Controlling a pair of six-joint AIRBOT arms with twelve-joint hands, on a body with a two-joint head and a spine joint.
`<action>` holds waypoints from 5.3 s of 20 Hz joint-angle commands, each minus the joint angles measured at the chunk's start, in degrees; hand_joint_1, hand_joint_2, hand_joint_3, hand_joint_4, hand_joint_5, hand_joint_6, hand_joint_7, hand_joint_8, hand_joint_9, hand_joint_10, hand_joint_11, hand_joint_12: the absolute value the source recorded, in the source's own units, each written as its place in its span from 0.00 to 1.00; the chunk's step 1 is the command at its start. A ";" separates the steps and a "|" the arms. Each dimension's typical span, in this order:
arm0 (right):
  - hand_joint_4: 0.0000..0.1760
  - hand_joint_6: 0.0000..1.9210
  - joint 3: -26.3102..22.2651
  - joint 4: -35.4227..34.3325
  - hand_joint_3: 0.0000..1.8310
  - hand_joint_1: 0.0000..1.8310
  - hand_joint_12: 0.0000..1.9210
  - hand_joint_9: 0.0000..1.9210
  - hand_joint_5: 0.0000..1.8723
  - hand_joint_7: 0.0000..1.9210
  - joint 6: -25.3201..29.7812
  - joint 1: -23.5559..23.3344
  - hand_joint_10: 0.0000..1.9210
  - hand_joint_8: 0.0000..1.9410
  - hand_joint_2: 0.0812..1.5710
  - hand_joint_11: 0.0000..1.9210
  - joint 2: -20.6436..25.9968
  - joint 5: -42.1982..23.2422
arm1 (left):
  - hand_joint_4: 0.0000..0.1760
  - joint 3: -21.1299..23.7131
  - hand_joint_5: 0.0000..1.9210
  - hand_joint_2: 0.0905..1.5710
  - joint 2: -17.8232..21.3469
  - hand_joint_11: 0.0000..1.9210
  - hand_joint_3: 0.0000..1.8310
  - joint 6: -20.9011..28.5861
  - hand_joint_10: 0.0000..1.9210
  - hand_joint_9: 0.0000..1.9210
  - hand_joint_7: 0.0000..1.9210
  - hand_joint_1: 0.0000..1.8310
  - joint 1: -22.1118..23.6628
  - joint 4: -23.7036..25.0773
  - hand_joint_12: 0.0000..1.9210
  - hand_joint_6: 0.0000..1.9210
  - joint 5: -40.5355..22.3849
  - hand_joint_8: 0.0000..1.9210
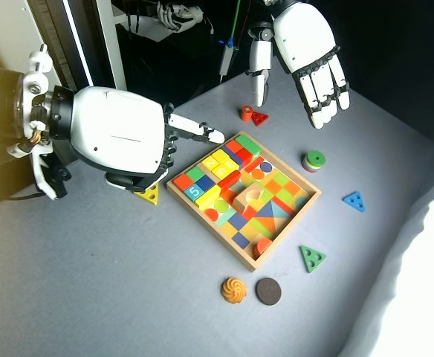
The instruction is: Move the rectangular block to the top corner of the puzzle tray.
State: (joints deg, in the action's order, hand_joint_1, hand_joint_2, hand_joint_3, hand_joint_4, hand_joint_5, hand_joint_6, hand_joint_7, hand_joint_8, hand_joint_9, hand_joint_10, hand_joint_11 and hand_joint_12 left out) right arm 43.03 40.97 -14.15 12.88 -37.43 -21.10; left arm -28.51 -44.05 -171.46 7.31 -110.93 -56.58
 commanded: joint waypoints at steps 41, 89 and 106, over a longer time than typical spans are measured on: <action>0.00 0.02 27.51 48.71 0.60 0.80 1.00 0.76 0.04 0.45 25.85 -5.53 1.00 0.99 0.46 0.83 -27.55 -1.61 | 0.00 0.17 0.07 0.76 0.63 0.00 0.00 -0.29 0.00 0.07 0.07 0.00 0.29 5.45 0.15 0.00 0.16 0.00; 0.00 0.01 32.39 56.72 0.06 0.93 1.00 0.65 0.02 0.60 30.84 -8.95 1.00 1.00 0.66 0.63 -32.55 -3.35 | 0.00 0.19 0.07 0.75 0.62 0.00 0.00 -0.29 0.00 0.06 0.07 0.00 0.56 4.68 0.16 0.00 0.12 0.00; 0.00 0.00 32.40 60.53 0.04 1.00 1.00 0.82 0.08 0.77 32.96 -8.13 1.00 1.00 0.63 0.86 -31.54 -3.42 | 0.00 0.19 0.09 0.73 0.62 0.00 0.00 -0.29 0.00 0.08 0.09 0.00 0.64 4.53 0.18 0.00 0.13 0.00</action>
State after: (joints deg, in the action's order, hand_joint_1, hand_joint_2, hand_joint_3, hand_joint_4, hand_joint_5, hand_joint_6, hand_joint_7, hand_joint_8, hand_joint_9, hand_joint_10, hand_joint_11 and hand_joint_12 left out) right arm 75.33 103.15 18.87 5.02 -69.65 -24.67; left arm -28.51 -44.05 -171.46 7.29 -111.28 -56.47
